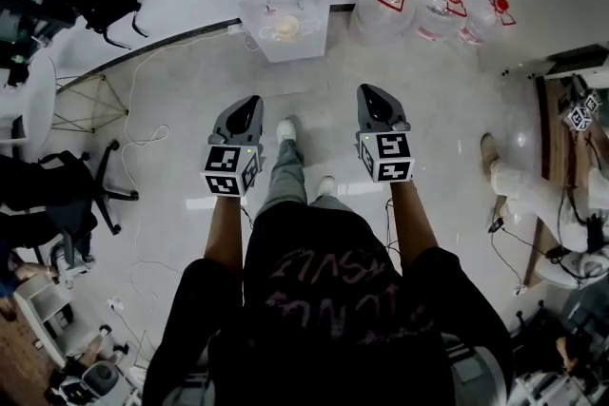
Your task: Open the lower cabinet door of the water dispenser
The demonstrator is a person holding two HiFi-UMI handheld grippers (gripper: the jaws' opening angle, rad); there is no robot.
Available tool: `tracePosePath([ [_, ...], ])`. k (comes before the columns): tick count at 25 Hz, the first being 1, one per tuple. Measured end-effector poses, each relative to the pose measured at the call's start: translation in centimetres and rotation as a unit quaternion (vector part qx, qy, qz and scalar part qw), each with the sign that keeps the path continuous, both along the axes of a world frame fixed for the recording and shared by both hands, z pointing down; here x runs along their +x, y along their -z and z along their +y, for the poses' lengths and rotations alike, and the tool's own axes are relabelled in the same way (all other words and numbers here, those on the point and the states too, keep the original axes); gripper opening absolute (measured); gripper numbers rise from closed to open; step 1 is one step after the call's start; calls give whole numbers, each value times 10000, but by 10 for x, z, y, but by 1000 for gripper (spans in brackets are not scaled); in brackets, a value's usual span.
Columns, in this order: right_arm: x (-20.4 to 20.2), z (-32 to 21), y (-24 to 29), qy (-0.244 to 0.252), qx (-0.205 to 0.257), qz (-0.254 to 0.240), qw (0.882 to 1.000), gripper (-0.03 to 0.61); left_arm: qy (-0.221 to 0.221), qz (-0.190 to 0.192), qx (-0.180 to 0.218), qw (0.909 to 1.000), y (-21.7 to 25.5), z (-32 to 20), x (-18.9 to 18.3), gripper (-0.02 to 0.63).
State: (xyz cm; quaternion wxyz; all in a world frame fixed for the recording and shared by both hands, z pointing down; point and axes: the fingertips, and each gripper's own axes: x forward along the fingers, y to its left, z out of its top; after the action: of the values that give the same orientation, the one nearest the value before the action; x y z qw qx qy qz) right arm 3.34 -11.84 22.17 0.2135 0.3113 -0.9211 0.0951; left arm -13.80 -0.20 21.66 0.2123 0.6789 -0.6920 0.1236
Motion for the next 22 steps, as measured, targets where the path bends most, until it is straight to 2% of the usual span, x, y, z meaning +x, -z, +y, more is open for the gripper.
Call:
tracePosePath([
  [9,-39,-36,-46,-56,-105,56,9999,12,-121,159,-80,9998,-55,-47,-42,12],
  [13,-45,-46,-70,-45,-306,-147,9994,12,-9,292,-131,9995,-86,-59,-50,12],
  [17,-46,-59,-100,-174,-279,-22,9995,12,-30,251,-263,9993,-115,-67,-53,12],
  [22,-55,-70,-145,-107,-270,64,9996,12,-10,230,-311,9993,-158,-82,-61,12],
])
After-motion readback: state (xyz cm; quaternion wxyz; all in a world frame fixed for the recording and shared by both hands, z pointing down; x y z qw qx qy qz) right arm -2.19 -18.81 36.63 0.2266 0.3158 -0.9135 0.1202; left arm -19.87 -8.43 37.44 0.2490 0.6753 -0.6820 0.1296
